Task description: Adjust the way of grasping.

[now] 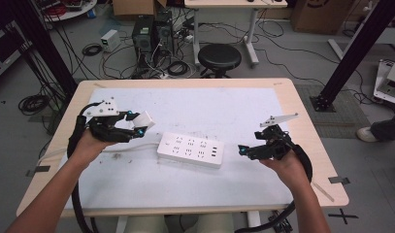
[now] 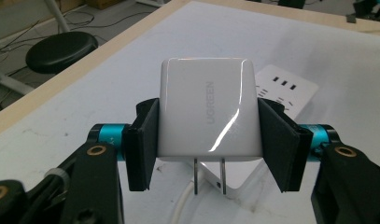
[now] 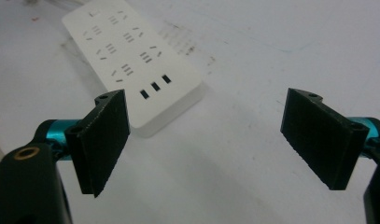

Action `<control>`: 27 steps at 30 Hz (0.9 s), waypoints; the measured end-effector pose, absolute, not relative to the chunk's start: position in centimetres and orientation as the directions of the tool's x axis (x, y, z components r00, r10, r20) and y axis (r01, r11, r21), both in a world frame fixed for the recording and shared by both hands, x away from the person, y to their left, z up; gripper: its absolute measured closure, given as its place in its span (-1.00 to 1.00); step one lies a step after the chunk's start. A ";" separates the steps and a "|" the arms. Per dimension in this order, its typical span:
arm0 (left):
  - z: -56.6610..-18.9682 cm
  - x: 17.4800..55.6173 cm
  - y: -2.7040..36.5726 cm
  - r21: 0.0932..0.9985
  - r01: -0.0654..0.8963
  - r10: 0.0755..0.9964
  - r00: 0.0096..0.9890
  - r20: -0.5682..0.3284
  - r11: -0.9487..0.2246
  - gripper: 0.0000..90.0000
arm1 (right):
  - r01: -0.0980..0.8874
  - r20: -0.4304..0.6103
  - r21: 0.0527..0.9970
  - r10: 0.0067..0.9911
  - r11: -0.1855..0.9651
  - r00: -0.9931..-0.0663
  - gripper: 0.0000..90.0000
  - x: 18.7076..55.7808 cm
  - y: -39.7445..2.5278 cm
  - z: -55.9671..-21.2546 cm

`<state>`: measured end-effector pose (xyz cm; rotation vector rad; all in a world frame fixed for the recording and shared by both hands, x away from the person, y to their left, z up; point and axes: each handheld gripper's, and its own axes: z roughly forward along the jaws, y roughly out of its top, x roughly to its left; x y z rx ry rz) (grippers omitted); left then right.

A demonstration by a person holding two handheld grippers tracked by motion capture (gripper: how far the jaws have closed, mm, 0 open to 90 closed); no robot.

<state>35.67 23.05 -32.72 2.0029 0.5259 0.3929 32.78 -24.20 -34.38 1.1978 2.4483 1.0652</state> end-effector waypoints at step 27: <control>-33.2 33.7 18.3 0.862 0.009 0.306 0.937 0.170 -0.506 -0.05 | 0.619 0.323 0.693 0.609 0.369 -0.725 -0.57 33.4 -18.7 -32.3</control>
